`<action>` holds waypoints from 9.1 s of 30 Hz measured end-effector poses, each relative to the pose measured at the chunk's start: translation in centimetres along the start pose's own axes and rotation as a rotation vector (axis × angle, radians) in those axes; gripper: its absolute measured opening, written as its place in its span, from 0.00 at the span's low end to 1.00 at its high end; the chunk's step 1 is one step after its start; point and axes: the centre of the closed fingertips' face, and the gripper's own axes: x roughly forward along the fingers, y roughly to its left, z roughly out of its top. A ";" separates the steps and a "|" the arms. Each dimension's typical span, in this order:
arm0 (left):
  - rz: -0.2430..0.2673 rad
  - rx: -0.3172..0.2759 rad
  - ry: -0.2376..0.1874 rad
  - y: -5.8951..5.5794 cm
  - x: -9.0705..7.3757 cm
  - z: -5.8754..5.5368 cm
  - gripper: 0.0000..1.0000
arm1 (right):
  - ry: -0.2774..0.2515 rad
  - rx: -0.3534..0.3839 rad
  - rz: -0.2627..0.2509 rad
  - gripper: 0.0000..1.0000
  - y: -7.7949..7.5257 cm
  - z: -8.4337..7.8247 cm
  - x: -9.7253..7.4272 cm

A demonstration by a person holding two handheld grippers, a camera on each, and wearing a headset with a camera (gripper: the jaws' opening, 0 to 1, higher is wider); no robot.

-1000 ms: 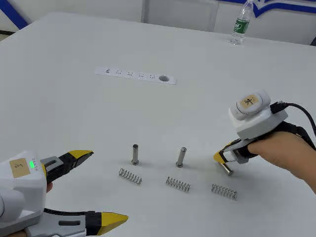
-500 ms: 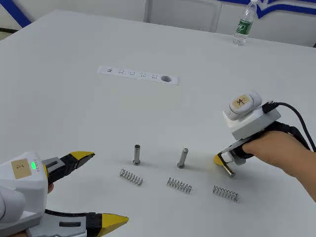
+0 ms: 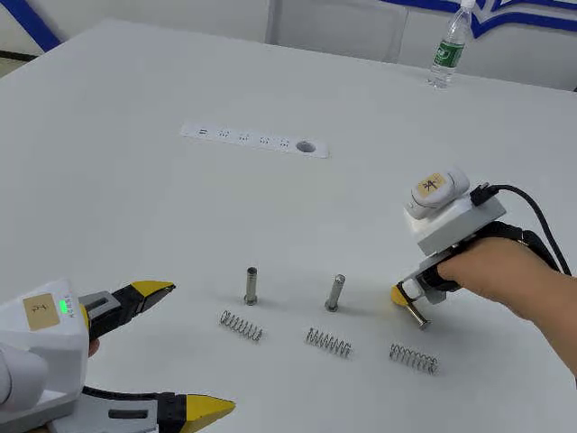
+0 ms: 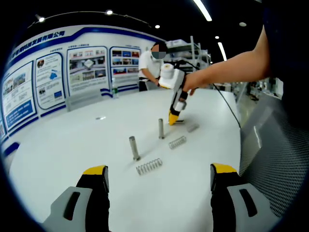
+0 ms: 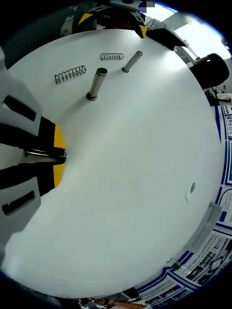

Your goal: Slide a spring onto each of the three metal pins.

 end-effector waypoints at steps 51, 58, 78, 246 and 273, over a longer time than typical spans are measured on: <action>-0.013 0.037 -0.007 -0.1 0.3 1.2 0.87 | -0.197 0.061 -0.040 0.08 0.7 -0.3 -4.9; -0.008 0.038 -0.006 -0.1 0.0 1.2 0.87 | -0.220 0.067 -0.038 0.09 0.8 -0.4 -5.0; -0.003 0.045 -0.005 -0.1 -0.1 1.3 0.87 | -0.239 0.027 -0.029 0.09 1.1 -0.9 -5.4; -0.263 0.131 0.017 -4.4 4.4 2.9 0.50 | -0.203 -0.474 0.285 0.11 11.6 -3.1 -7.6; -0.390 0.222 0.034 -7.2 6.9 3.4 0.26 | -0.186 -0.613 0.339 0.11 15.4 -2.2 -8.0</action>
